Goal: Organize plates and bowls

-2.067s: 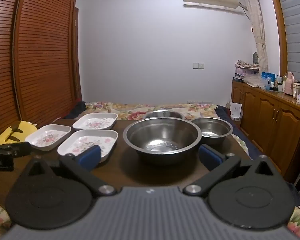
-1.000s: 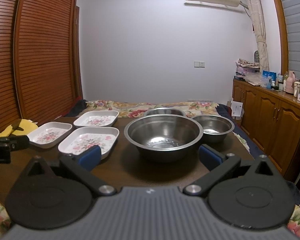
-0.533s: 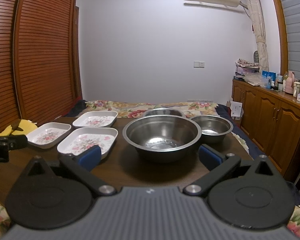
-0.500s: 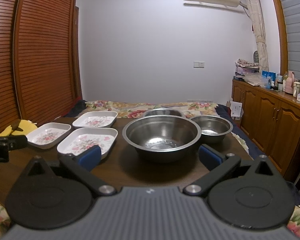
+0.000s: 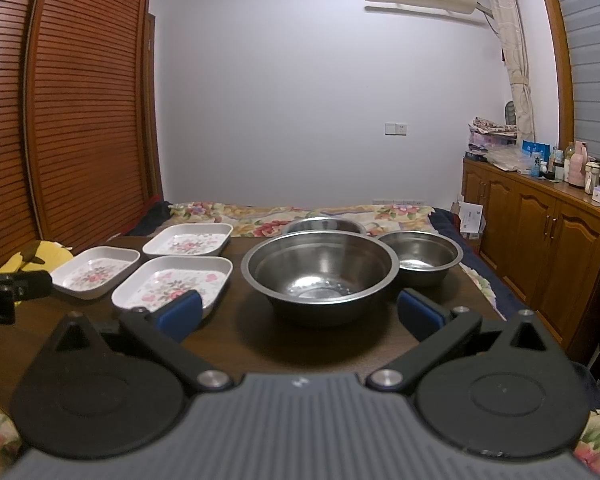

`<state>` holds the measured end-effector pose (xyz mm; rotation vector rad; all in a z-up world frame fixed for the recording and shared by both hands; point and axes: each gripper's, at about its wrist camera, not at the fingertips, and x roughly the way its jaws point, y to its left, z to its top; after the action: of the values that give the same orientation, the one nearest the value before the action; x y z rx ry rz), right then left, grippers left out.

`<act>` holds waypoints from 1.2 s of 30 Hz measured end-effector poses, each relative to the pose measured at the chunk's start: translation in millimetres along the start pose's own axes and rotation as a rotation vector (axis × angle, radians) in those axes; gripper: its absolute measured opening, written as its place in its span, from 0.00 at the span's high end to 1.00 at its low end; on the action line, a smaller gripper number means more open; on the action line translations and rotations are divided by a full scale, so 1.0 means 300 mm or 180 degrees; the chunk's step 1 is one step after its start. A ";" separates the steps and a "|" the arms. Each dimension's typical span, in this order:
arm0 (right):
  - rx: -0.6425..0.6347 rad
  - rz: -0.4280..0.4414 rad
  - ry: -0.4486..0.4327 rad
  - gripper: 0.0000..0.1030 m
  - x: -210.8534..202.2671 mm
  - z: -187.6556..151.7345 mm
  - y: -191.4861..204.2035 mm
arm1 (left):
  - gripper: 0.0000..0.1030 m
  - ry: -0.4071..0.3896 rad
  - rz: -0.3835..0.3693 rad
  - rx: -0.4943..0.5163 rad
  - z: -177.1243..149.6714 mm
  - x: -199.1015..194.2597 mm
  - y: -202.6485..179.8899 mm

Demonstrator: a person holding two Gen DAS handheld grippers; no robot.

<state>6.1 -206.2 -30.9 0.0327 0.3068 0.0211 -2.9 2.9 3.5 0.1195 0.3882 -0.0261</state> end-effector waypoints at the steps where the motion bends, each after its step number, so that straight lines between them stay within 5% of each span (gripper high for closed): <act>1: 0.0000 0.0001 0.0001 0.00 0.000 0.000 0.000 | 0.00 0.0005 -0.0002 -0.0001 0.000 0.001 0.000; 11: -0.0031 0.0094 0.0044 0.00 0.020 -0.010 0.011 | 0.00 0.0110 -0.0022 -0.0034 -0.017 0.044 0.010; 26: -0.0389 0.0615 0.0018 0.01 0.133 0.015 0.157 | 0.05 0.0263 -0.0148 -0.0025 -0.039 0.213 0.092; 29: -0.0448 0.0721 0.0080 0.16 0.159 0.014 0.187 | 0.10 0.0290 -0.0215 -0.0046 -0.038 0.246 0.110; 36: -0.0425 0.0842 0.0185 0.31 0.228 0.011 0.245 | 0.17 0.0349 -0.0345 -0.0015 -0.025 0.331 0.126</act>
<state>71.1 -131.2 -45.8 -0.0602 0.3569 0.3054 87.9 41.1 -36.9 0.0953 0.5040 -0.1258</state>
